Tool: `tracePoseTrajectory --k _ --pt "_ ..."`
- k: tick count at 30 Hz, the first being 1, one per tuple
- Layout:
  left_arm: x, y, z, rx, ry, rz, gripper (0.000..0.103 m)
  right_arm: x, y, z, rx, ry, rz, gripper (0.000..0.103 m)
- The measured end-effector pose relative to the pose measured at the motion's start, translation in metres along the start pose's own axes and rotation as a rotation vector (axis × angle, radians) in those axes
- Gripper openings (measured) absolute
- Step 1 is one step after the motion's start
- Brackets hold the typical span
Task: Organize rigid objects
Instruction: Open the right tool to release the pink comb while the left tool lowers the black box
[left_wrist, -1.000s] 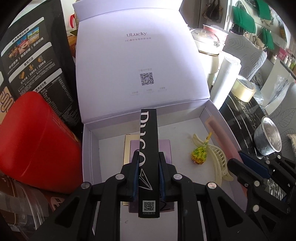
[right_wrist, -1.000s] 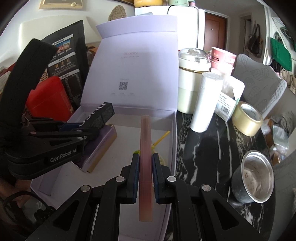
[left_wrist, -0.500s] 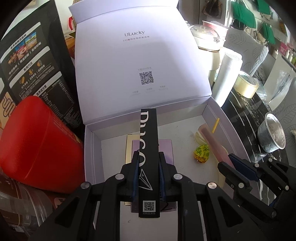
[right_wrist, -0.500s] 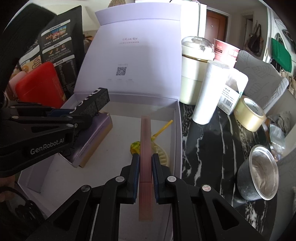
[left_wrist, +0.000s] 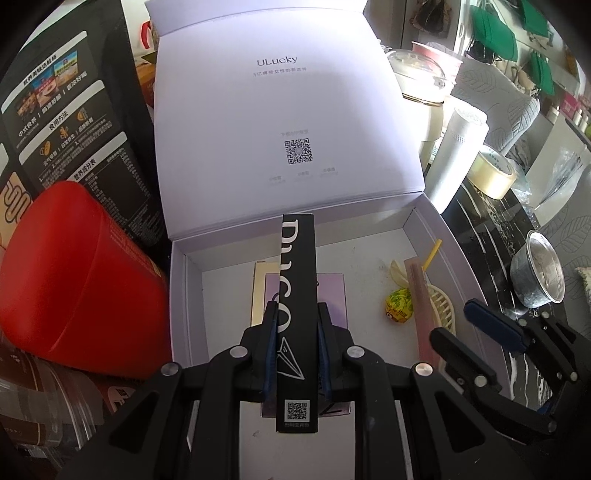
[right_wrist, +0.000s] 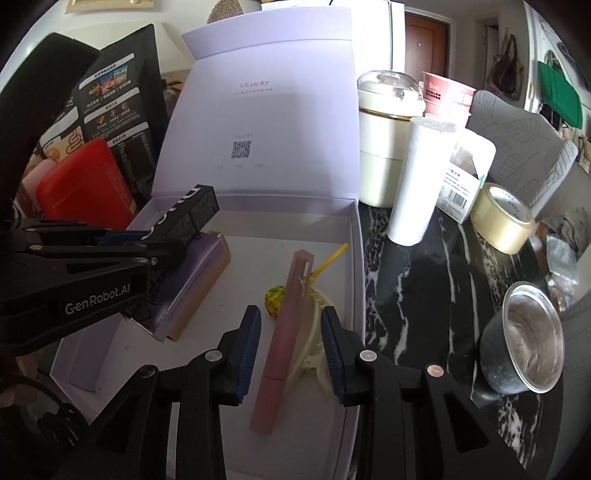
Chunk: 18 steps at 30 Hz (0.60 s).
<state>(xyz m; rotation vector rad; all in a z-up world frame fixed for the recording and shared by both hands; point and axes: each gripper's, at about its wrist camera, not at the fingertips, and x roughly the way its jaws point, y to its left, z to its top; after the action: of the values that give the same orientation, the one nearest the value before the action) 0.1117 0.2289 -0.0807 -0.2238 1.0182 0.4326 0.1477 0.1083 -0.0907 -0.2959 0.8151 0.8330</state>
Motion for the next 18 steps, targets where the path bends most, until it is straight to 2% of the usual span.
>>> tracePoseTrajectory --k 16,18 --pt "-0.021 0.009 0.002 -0.018 -0.03 0.041 0.019 -0.031 0.004 0.009 0.001 -0.062 0.018 0.034" --pt "-0.022 0.008 0.003 -0.018 -0.028 0.038 0.024 -0.033 0.004 0.01 0.001 -0.069 0.019 0.034"
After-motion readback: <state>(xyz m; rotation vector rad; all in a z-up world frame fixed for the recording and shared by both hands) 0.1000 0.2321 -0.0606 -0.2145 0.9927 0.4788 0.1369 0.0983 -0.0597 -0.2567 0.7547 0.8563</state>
